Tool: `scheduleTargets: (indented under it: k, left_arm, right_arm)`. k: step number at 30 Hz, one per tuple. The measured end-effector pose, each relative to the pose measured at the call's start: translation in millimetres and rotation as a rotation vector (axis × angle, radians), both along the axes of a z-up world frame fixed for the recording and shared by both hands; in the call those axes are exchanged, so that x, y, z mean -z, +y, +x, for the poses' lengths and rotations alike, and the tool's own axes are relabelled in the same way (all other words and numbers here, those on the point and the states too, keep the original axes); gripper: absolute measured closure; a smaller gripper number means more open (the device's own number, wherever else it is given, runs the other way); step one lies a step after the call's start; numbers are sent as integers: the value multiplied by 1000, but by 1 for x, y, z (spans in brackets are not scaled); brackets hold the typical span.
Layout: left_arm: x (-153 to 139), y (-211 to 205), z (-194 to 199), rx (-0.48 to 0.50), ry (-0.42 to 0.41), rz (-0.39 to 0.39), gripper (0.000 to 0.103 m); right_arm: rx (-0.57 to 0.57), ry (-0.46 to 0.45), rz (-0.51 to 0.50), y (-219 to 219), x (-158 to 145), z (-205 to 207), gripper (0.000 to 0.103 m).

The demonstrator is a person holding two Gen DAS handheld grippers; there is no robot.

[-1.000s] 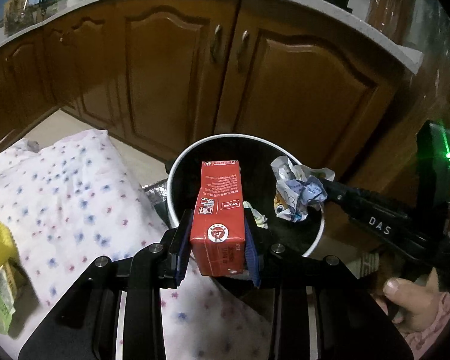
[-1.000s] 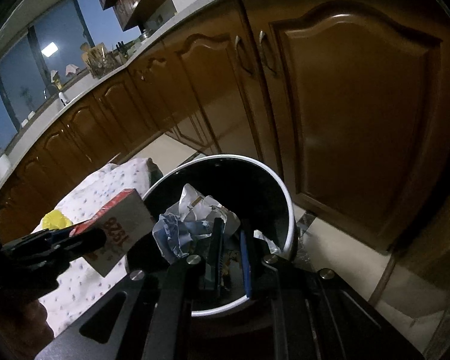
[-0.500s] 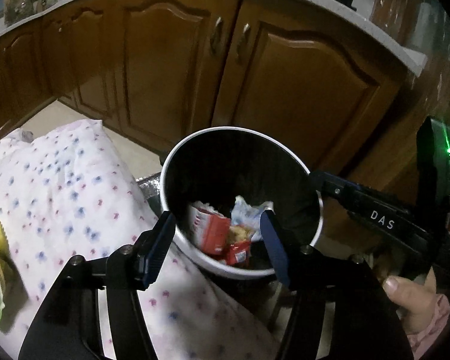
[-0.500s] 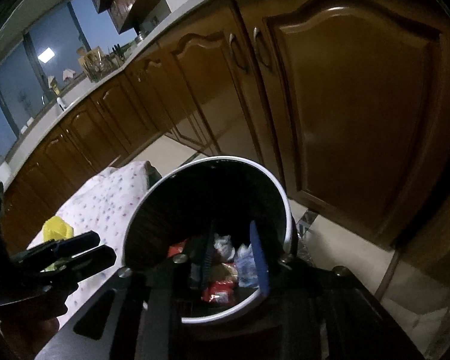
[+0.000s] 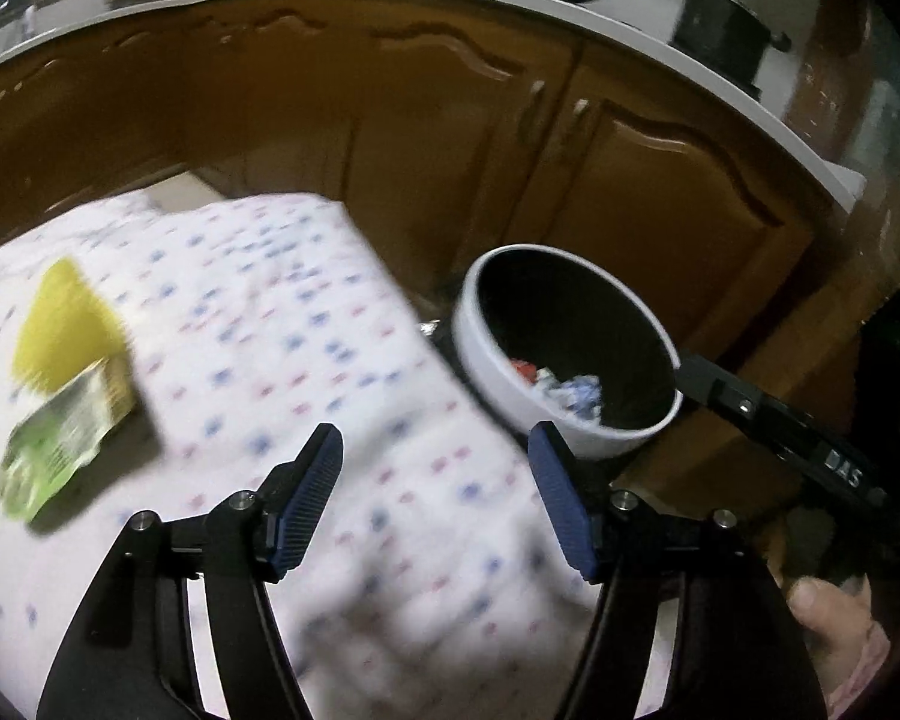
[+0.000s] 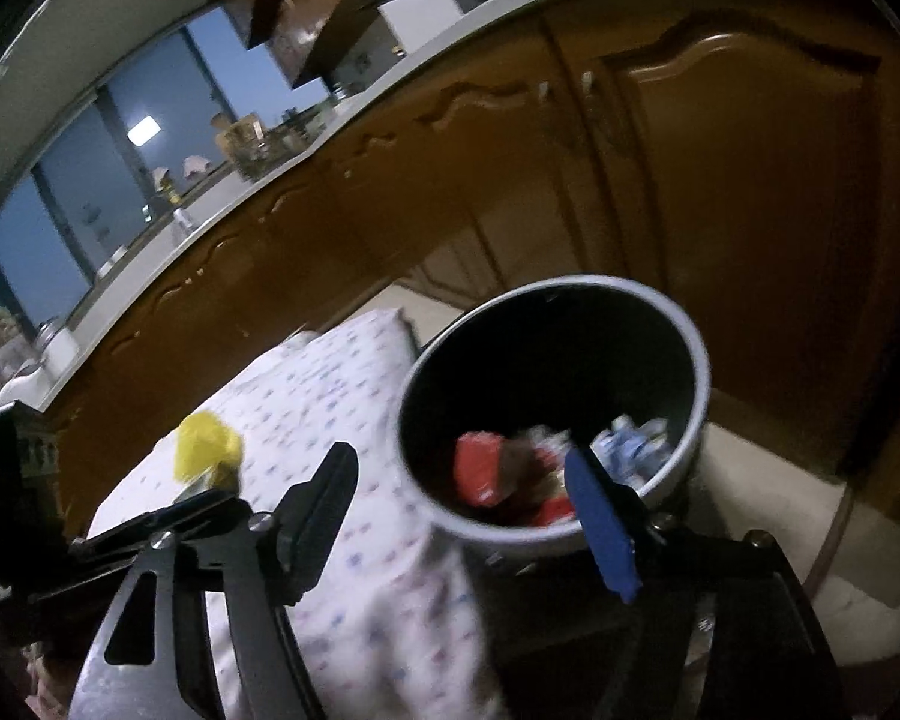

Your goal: Collect trash

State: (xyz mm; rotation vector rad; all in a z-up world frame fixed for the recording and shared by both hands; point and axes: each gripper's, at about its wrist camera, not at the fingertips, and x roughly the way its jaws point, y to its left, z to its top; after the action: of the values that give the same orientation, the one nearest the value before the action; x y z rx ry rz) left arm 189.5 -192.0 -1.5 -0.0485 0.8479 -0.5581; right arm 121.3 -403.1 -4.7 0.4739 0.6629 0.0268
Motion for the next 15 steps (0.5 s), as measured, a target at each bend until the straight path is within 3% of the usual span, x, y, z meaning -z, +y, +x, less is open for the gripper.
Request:
scheduleTargets:
  k: [15]
  left_arm:
    - [19,114,-42,-198,30,0,37]
  right_arm:
    - [-152,31,45,87,24,-12,24]
